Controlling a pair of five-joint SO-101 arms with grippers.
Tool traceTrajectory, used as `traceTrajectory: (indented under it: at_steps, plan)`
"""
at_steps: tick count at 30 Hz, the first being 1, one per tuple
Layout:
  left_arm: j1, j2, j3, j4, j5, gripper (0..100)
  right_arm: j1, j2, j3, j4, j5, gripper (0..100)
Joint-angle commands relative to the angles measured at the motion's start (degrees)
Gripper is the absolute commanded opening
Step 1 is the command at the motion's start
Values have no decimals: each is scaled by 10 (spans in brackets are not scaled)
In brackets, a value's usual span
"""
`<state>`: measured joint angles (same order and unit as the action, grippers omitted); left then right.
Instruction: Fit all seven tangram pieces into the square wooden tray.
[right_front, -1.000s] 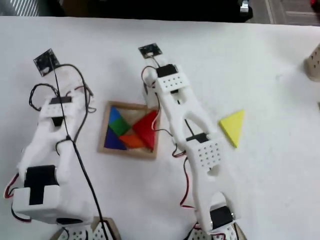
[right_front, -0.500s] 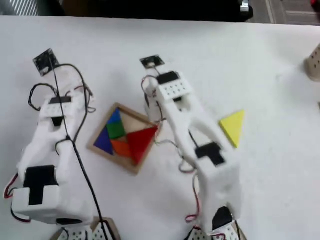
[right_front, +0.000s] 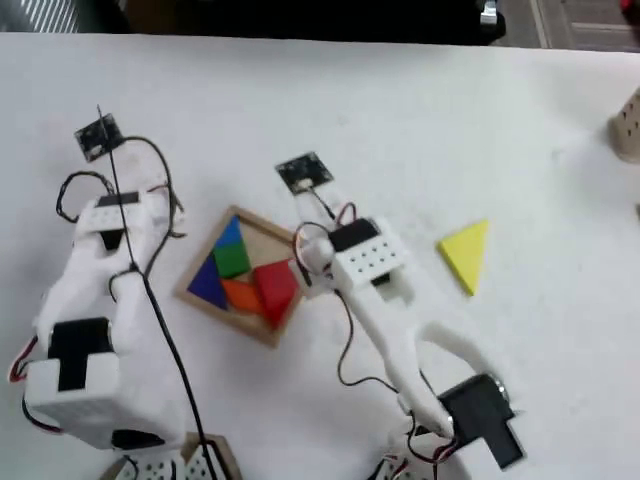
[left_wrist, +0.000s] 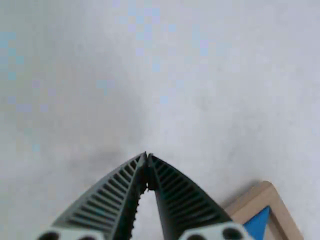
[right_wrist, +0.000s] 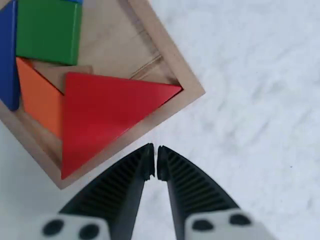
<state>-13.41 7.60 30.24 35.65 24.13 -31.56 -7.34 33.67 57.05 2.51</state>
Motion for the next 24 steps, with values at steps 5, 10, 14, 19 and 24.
traceTrajectory:
  at_steps: [5,10,14,19,24]
  plan:
    - [48,106,-157,164,-106,21,29,-35,5,-18,0,17]
    - [72,114,-151,224,-114,20,30,-35,4,-18,6,17]
    - [80,92,-112,258,-113,20,50,-35,-1,-23,34,17]
    - [138,1,4,222,-112,20,68,-30,-16,-25,36,17]
    - [210,-86,98,162,-91,20,67,-29,-16,-25,36,17]
